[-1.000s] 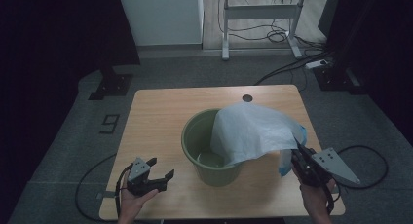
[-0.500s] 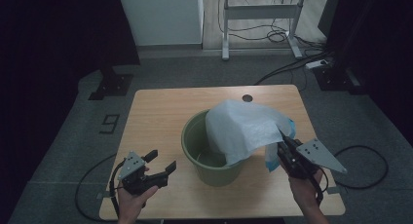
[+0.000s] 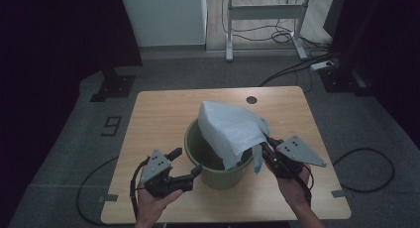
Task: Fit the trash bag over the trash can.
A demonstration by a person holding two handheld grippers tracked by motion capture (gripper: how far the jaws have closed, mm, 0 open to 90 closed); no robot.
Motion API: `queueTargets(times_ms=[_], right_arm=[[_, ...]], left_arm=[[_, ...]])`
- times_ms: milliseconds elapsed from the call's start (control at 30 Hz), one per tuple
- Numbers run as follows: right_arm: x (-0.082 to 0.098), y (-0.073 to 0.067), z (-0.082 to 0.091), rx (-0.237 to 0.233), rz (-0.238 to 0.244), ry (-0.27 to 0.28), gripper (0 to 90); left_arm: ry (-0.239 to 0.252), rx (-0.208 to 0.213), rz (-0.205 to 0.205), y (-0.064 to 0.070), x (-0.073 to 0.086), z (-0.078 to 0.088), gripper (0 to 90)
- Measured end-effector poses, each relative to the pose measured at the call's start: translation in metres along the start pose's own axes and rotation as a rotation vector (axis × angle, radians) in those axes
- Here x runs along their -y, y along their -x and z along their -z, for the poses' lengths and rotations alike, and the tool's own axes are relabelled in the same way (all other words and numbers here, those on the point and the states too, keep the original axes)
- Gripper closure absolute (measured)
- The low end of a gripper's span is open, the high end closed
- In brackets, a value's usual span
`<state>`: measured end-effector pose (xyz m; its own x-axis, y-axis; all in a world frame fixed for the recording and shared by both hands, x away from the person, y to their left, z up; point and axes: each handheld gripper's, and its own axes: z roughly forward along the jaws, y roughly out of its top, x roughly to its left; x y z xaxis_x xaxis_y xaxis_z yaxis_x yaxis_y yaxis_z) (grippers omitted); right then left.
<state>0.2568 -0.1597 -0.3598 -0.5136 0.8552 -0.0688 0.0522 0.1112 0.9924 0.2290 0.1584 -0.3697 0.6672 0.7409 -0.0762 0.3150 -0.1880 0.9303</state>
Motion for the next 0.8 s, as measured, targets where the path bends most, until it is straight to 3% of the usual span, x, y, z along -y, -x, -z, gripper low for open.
queueTargets(times_ms=[300, 467, 600, 800], right_arm=[[0.0, -0.009, -0.004, -0.01, 0.009, -0.029, 86.7], [0.0, -0.014, -0.001, -0.008, 0.011, -0.03, 86.7], [0.001, -0.014, 0.001, -0.006, 0.004, -0.029, 86.7], [0.005, -0.017, 0.002, -0.003, 0.008, -0.037, 86.7]], left_arm=[[0.001, 0.019, -0.067, 0.027, -0.015, -0.013, 14.1], [-0.003, 0.018, -0.078, 0.038, -0.02, -0.022, 9.7], [0.001, -0.004, -0.088, 0.047, -0.02, -0.031, 5.7], [0.025, -0.049, -0.092, 0.056, -0.021, -0.04, 6.9]])
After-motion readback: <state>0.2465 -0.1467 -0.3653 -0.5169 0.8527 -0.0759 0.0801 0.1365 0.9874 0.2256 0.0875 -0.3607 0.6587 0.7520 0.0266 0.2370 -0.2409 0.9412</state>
